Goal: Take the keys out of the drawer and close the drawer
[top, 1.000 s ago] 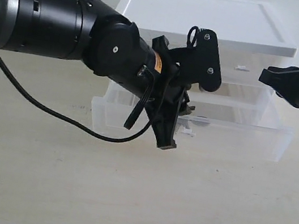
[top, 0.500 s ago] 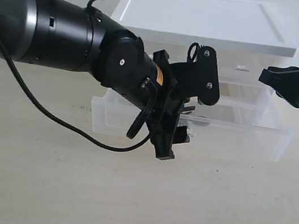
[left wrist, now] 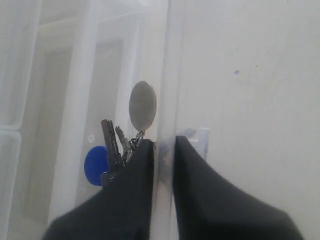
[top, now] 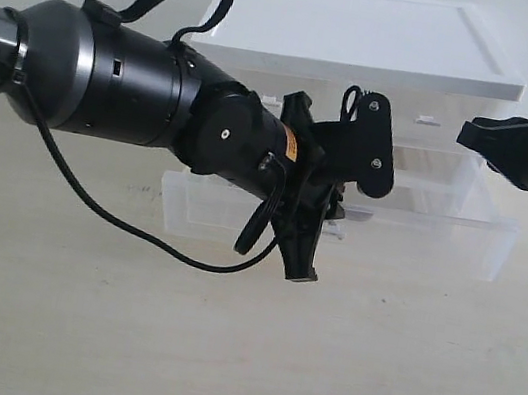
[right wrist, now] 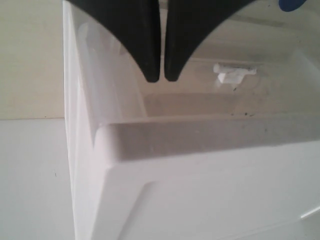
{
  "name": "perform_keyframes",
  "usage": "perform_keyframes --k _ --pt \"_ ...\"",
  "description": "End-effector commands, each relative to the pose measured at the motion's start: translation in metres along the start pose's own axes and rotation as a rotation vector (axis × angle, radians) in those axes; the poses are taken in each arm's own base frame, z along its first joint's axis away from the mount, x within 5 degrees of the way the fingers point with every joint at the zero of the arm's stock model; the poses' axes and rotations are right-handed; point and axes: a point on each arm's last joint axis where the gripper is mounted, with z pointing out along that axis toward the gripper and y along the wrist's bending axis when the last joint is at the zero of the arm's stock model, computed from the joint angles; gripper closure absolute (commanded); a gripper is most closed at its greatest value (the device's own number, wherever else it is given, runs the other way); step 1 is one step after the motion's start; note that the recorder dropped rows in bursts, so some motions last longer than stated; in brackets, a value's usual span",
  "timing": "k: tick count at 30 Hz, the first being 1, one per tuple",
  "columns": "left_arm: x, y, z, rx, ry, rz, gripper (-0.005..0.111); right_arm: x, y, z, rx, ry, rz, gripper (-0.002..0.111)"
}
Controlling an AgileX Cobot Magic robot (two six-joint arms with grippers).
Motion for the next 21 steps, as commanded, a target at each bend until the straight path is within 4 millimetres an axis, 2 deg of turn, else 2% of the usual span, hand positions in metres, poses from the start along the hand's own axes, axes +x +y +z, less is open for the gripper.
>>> perform_keyframes --k 1,7,14,21 --pt "0.003 0.0 0.0 0.014 0.016 -0.019 0.102 0.0 0.0 0.001 -0.003 -0.001 -0.012 0.108" --pt "0.007 -0.007 -0.001 0.081 0.075 0.003 0.102 0.0 0.0 0.001 -0.003 -0.001 -0.012 0.108" --pt "-0.003 -0.018 -0.004 0.108 0.067 0.033 0.102 0.0 0.0 0.001 -0.001 0.001 -0.012 0.108" --pt "-0.005 -0.018 -0.018 0.147 0.095 0.007 0.102 0.0 0.0 0.001 -0.001 0.001 -0.012 0.108"
